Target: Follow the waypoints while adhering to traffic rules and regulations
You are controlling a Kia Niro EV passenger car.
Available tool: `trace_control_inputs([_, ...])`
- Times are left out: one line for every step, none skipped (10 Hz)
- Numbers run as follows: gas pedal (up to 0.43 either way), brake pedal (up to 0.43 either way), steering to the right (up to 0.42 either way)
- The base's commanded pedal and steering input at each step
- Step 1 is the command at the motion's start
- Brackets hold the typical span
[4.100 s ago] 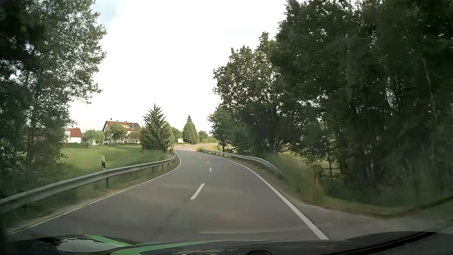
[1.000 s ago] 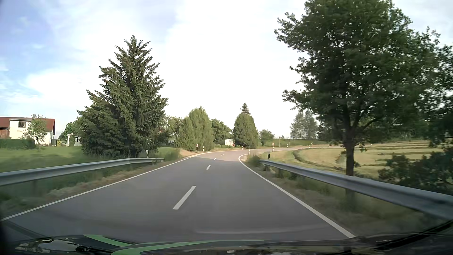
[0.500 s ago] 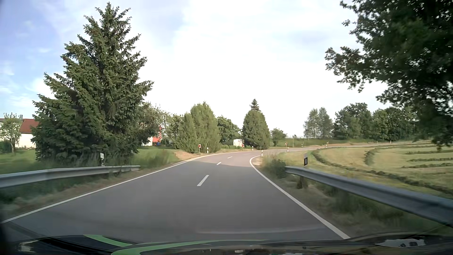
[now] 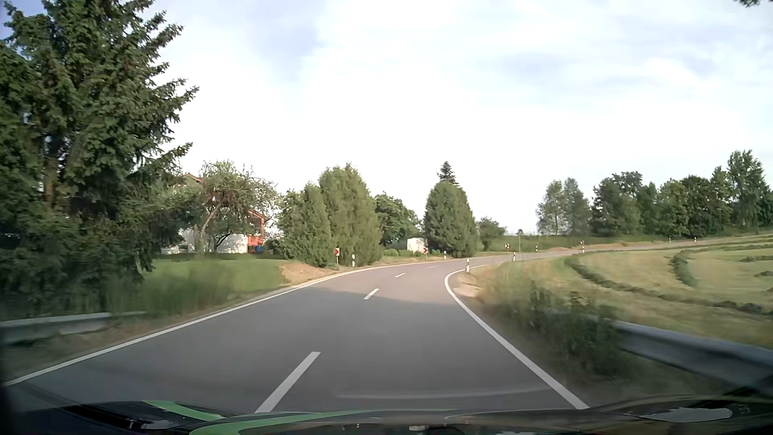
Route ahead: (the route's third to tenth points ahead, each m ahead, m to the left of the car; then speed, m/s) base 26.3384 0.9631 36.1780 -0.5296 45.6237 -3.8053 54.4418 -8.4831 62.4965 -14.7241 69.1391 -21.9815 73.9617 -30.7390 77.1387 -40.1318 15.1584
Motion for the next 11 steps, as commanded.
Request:
trace_control_inputs([0.11, 0.0, -0.006])
trace_control_inputs([0.11, 0.0, -0.003])
trace_control_inputs([0.11, 0.0, 0.003])
trace_control_inputs([0.098, 0.0, 0.008])
trace_control_inputs([0.087, 0.0, 0.012])
trace_control_inputs([0.087, 0.0, 0.014])
trace_control_inputs([0.087, 0.0, 0.016])
trace_control_inputs([0.087, 0.0, 0.02])
trace_control_inputs([0.087, 0.0, 0.024])
trace_control_inputs([0.087, 0.0, 0.028])
trace_control_inputs([0.087, 0.0, 0.029])
